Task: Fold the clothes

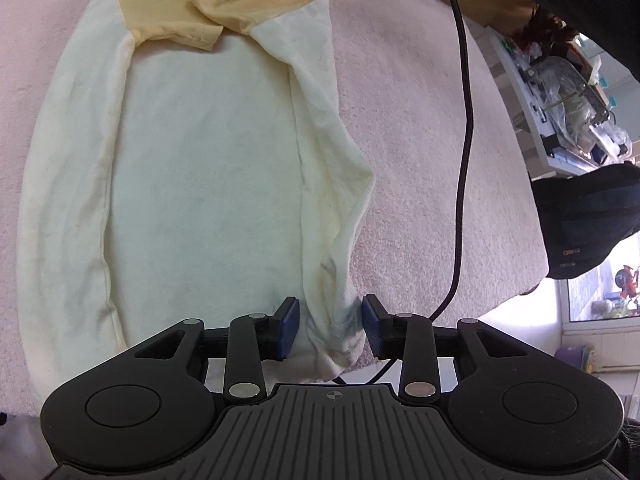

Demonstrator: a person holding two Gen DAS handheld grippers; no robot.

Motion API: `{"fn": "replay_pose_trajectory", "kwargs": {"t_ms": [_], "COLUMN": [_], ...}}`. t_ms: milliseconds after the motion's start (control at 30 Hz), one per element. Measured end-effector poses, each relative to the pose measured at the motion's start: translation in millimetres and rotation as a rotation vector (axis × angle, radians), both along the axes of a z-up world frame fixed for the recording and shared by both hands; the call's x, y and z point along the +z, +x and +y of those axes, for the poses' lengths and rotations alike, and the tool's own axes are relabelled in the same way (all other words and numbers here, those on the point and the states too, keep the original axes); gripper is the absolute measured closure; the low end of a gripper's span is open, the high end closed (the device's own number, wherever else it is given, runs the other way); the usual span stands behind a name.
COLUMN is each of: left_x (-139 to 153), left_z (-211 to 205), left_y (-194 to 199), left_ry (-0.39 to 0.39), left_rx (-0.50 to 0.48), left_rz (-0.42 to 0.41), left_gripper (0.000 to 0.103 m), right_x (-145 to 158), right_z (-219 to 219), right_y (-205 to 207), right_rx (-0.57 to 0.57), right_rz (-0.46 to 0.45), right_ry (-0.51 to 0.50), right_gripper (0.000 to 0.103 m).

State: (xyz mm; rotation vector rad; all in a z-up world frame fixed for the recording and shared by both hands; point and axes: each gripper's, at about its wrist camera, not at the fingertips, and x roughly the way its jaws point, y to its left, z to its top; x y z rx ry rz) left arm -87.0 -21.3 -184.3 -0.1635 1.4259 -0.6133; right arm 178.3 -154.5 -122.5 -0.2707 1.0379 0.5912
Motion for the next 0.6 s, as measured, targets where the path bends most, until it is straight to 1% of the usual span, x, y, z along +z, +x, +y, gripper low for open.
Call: {"fn": "replay_pose_trajectory", "kwargs": {"t_ms": [67,133,233,300,367,467,533,600], "left_x": [0.8,1.6,2.0,1.1,1.4,3.4,3.8,2.7], "left_z": [-1.3,-2.6,-4.4,-5.4,-5.0,-4.1,-6.9,-8.7], "left_y": [-1.7,-3.3,-4.8,-4.4,-4.5,-5.1,-5.6,-5.5], "left_ry": [0.009,0.017,0.025,0.023,0.023,0.03,0.037,0.039], "left_rx": [-0.005,-0.011,-0.014,-0.01,-0.009,-0.019,-0.027,-0.03], "left_rz": [-0.005,-0.01,-0.015,-0.015,-0.018,-0.027,-0.033,-0.033], "left_gripper": [0.053,0.054,0.053,0.053,0.053,0.053,0.053,0.053], "right_x": [1.9,0.4,-4.0,-7.1,-10.9,-15.8,-17.8,-19.9], "right_z": [3.2,5.5,-1.2,-6.1,-12.2,-14.9,-16.2,-16.1], "right_y": [0.9,3.0,7.1,9.3,8.8,5.9,5.6,5.7], "right_rx": [0.025,0.027,-0.006,-0.022,-0.015,-0.001,0.0,-0.004], "right_rz": [-0.003,0.0,0.02,0.035,0.059,0.056,0.058,0.061], "right_ry": [0.028,0.018,0.002,-0.005,-0.005,-0.033,-0.022,-0.017], "right_gripper": [0.103,0.103,0.1,0.096,0.096,0.089,0.085,0.078]}}
